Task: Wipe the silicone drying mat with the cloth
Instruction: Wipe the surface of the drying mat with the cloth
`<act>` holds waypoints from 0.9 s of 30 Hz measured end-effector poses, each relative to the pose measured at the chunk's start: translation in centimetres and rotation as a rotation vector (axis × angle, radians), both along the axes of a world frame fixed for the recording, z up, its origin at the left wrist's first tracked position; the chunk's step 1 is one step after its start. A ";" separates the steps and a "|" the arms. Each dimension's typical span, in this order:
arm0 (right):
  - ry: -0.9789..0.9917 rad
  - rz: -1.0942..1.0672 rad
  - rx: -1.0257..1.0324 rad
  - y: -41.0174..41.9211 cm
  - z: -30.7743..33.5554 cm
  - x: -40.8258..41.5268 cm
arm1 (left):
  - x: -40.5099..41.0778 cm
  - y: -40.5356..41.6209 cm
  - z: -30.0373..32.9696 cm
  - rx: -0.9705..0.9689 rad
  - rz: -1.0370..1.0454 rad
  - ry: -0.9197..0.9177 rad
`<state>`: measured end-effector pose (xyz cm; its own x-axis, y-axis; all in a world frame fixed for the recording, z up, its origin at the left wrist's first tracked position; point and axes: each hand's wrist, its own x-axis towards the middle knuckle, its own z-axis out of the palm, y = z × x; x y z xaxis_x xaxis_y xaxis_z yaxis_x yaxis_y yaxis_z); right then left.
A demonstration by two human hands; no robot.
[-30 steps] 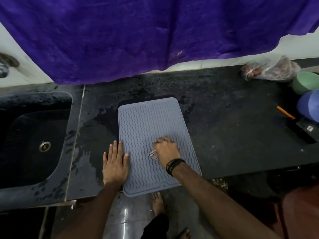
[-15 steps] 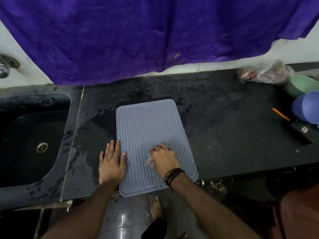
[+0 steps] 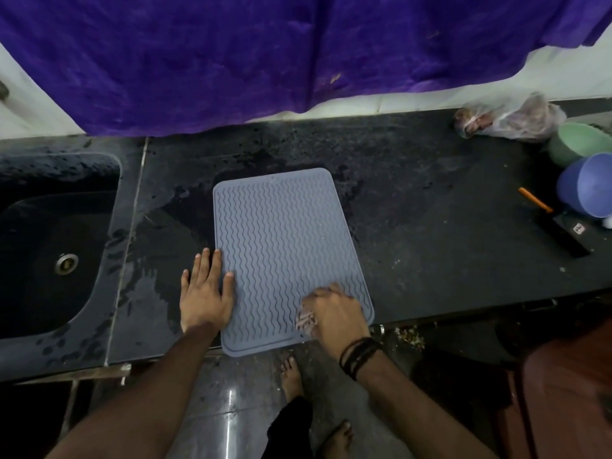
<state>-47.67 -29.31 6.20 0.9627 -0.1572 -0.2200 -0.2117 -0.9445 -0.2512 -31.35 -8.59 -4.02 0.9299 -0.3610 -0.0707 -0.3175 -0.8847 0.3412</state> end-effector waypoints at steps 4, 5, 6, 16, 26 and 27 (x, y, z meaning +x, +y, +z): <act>0.010 -0.065 -0.026 -2.3 0.2 2.3 | 0.0 0.0 -0.1 -0.009 -0.004 -0.008; 0.036 -0.059 -0.042 -2.5 -0.1 2.5 | 0.0 0.1 -0.1 -0.008 -0.005 -0.009; 0.055 -0.049 -0.054 -2.5 -0.4 2.5 | 0.0 0.1 -0.2 -0.006 -0.005 -0.009; 0.125 -0.013 -0.033 -0.5 -1.6 -4.1 | 0.1 0.1 -0.2 0.008 0.007 0.002; 0.064 -0.084 -0.024 0.4 -1.3 -0.2 | 0.2 0.1 -0.3 0.011 0.010 0.005; 0.069 -0.083 -0.036 0.6 -1.4 -0.5 | 0.2 0.1 -0.4 0.010 0.008 0.002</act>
<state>-48.21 -28.73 4.76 0.9289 -0.2448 -0.2779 -0.3052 -0.9310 -0.2000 -31.13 -8.46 -4.41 0.9326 -0.3528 -0.0764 -0.3098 -0.8908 0.3325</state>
